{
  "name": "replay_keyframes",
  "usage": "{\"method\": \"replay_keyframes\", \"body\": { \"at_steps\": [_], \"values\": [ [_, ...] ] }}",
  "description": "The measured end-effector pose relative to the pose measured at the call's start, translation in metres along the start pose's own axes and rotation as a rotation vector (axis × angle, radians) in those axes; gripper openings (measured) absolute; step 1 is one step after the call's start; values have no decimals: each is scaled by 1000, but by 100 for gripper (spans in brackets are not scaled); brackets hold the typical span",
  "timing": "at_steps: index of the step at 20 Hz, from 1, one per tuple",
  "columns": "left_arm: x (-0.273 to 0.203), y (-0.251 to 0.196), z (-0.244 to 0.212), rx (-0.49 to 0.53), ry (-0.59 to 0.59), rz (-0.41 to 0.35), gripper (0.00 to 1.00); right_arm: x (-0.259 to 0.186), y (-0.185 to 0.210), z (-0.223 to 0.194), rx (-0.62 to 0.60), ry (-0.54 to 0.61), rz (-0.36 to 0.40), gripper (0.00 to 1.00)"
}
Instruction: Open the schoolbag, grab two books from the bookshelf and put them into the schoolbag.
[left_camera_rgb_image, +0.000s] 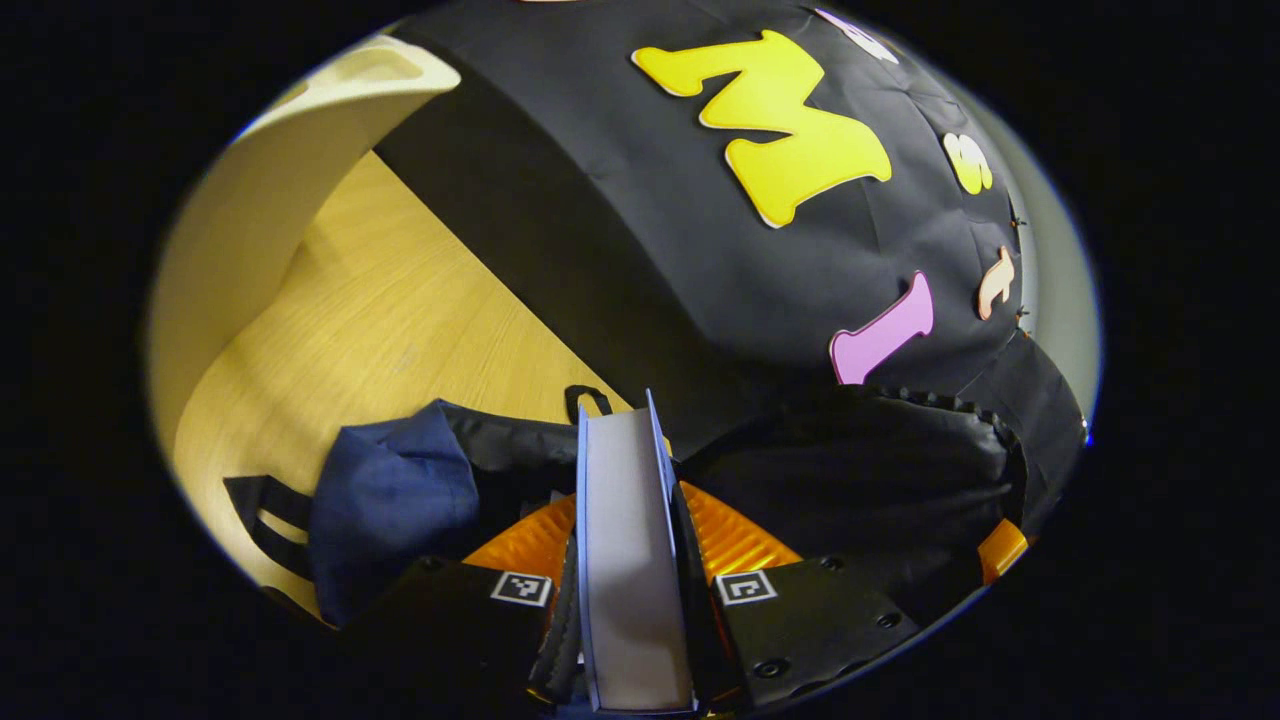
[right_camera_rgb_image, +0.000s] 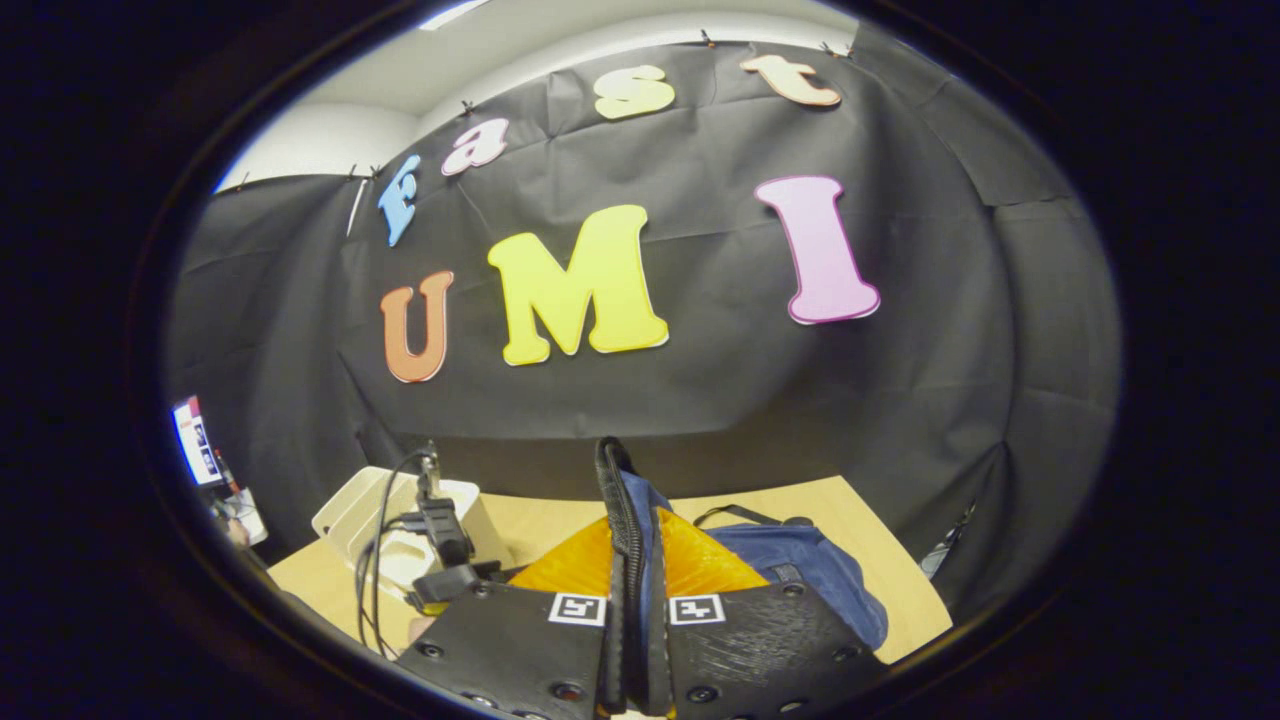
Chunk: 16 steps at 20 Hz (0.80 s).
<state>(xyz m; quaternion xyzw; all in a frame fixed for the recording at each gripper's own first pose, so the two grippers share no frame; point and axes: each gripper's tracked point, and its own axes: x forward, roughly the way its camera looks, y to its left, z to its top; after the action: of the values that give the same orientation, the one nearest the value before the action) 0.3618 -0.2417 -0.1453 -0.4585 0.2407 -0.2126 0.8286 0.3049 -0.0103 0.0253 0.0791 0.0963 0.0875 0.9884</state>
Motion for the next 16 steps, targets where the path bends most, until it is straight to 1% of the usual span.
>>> {"method": "replay_keyframes", "body": {
  "at_steps": [1, 2, 3, 4, 5, 6, 7, 8, 10, 11, 12, 13, 14, 15, 16],
  "values": [
    [5, 0, -5, -15, 0, -18, 46, 1, 2, 0, -4, 1, 4, 8],
    [11, 0, -10, -24, 1, -33, 46, 2, 5, 0, -7, 2, 8, 11],
    [16, -1, -15, -30, 2, -45, 46, 3, 7, 0, -10, 7, 11, 8],
    [20, -1, -20, -34, 3, -56, 45, 3, 9, 0, -12, 10, 15, 8],
    [23, -2, -25, -38, 3, -64, 46, 4, 11, 2, -12, 6, 16, 8],
    [26, -3, -31, -41, 4, -70, 46, 4, 11, 2, -20, 5, 12, 11],
    [28, -3, -35, -49, -1, -72, 45, 5, 10, 0, -24, 7, 8, 8],
    [30, -3, -36, -53, -7, -73, 46, 6, 10, 0, -23, 9, 7, 11],
    [31, -3, -38, -31, -15, -76, 46, 7, 11, -1, -9, 12, 10, 11],
    [31, -2, -38, -20, -17, -74, 46, 7, 10, -1, 1, 13, 9, 8],
    [31, 0, -36, -5, -12, -67, 47, 7, 7, -1, 7, 13, 0, 8],
    [30, 6, -37, 21, 2, -39, 49, 8, 3, -2, 17, 13, -11, 8],
    [30, 15, -38, 59, 15, 6, 51, 6, 0, -4, 36, 15, -10, 8],
    [26, 21, -36, 95, 16, 27, 62, 6, 0, -6, 43, 17, -5, 8],
    [22, 24, -33, 116, 15, 40, 66, 7, -5, -8, 48, 21, -15, 8]
  ]
}}
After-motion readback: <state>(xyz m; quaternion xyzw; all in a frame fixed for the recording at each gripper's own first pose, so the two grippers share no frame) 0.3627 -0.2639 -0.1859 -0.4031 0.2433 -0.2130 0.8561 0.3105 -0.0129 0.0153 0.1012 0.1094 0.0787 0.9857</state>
